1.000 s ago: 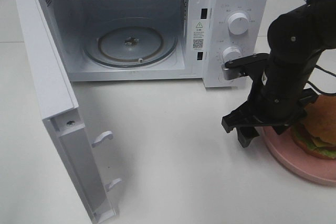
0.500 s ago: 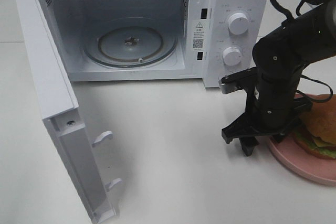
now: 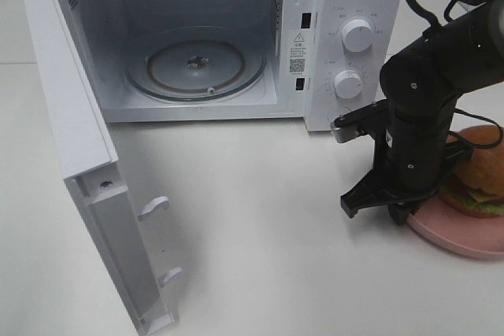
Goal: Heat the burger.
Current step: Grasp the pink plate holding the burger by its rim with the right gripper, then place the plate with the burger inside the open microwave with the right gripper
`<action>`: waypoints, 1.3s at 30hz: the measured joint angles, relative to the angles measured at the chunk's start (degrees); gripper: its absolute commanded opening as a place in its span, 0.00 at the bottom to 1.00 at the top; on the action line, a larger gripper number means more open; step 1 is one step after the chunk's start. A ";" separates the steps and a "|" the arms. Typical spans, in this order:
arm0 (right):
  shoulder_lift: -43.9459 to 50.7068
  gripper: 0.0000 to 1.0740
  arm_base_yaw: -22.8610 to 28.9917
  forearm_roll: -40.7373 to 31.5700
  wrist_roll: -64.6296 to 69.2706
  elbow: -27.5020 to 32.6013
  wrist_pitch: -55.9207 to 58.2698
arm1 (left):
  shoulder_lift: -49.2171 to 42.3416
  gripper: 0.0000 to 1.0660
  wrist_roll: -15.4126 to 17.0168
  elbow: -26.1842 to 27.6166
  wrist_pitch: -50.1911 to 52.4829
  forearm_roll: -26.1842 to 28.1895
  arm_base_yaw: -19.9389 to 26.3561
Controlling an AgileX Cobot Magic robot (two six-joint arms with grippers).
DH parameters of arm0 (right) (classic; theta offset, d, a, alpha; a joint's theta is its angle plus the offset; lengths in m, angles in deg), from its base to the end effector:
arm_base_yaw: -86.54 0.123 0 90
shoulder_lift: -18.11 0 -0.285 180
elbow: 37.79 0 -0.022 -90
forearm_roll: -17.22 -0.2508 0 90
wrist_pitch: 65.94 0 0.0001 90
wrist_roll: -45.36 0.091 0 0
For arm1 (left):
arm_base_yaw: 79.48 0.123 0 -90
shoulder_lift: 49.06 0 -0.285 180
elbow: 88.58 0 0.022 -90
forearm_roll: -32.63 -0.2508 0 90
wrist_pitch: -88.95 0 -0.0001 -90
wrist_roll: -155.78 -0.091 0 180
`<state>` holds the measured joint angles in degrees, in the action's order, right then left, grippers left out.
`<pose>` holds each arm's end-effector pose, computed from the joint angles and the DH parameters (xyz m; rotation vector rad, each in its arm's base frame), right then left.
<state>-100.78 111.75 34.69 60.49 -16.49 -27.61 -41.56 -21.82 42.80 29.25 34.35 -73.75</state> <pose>0.2962 0.1207 0.1047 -0.6240 2.9757 -0.2610 -0.0045 -0.0028 0.2786 -0.1422 2.0161 0.0010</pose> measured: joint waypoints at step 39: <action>22.06 0.00 8.54 1.66 -7.45 14.61 -1.26 | 0.00 0.92 0.00 0.00 0.00 0.00 0.00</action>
<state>-78.72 120.28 36.36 53.04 -1.88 -28.87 -41.56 -21.82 42.80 29.25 34.35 -73.75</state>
